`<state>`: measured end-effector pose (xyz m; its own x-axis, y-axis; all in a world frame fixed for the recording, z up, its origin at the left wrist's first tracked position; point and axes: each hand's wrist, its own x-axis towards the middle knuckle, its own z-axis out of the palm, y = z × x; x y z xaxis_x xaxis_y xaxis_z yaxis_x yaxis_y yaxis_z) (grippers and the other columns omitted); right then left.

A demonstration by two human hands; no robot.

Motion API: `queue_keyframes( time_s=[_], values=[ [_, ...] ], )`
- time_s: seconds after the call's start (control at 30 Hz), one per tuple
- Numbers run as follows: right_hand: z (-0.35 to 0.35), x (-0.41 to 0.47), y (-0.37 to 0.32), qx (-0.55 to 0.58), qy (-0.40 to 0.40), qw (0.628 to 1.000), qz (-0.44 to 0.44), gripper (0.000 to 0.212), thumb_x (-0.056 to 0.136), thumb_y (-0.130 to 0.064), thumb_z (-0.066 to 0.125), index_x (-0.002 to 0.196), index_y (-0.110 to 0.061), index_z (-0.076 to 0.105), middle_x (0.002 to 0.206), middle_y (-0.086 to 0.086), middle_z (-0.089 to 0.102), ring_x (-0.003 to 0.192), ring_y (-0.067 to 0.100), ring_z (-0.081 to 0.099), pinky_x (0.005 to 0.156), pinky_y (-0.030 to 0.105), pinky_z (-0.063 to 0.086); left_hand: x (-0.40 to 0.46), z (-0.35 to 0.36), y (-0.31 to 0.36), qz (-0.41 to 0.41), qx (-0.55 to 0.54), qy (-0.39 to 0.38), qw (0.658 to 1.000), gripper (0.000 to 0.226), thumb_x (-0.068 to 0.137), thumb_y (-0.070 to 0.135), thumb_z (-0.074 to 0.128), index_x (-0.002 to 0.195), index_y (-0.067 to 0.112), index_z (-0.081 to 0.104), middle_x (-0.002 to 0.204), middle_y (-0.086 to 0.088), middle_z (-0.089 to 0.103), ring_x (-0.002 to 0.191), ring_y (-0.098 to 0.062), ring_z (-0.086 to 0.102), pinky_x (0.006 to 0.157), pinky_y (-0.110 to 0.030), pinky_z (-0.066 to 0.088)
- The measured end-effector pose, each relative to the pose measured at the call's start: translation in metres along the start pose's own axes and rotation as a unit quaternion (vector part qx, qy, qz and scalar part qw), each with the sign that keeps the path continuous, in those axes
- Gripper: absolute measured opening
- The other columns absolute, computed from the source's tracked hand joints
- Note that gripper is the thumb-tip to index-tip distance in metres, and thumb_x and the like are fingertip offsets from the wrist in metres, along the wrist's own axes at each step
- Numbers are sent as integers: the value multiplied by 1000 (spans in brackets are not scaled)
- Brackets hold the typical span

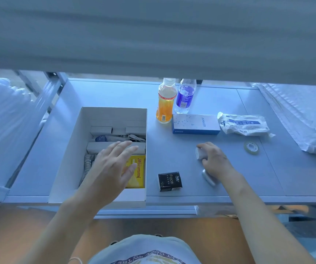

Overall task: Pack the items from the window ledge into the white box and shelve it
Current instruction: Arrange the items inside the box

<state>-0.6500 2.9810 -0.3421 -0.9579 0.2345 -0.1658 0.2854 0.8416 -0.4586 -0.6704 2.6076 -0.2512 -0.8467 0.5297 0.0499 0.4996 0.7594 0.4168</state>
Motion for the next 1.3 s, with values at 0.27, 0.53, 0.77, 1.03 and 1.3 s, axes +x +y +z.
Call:
queue_keyframes(
  time_s=[0.27,0.53,0.77,1.03,1.3],
  values=[
    [-26,-19,-50,65,128,987,-68,49,82,-2,75,128,-17,66,124,-4,67,112,21,61,92,38,54,-15,-29,-35,-17,-19,47,999,47,96,31,51,140,19,60,142,4,58,138,-21,47,116,-43,38],
    [-35,-46,-203,119,101,956,-249,50,83,-15,81,130,-22,66,123,-11,68,112,14,63,97,29,48,-46,-42,-72,-15,16,77,997,36,93,25,53,124,17,69,129,4,67,134,-24,53,110,-48,42],
    [32,-29,-285,-31,-21,953,-300,40,79,-19,77,117,-22,65,104,-7,67,102,19,52,91,41,45,-71,-28,-93,-19,-12,96,995,29,92,20,54,114,15,73,126,2,68,133,-26,54,105,-50,46],
    [79,0,-302,-194,-83,939,-270,36,85,-22,69,119,-24,55,112,-4,67,108,23,48,81,38,35,-82,-11,-86,-51,-48,123,990,38,97,30,39,109,19,73,130,2,65,140,-22,47,107,-59,42],
    [93,5,-300,-199,-86,948,-232,50,82,-27,82,125,-21,57,124,2,56,116,25,52,102,45,41,-82,-7,-91,-31,-43,133,990,31,95,28,44,101,18,73,120,3,67,135,-24,49,105,-55,44]
  ],
)
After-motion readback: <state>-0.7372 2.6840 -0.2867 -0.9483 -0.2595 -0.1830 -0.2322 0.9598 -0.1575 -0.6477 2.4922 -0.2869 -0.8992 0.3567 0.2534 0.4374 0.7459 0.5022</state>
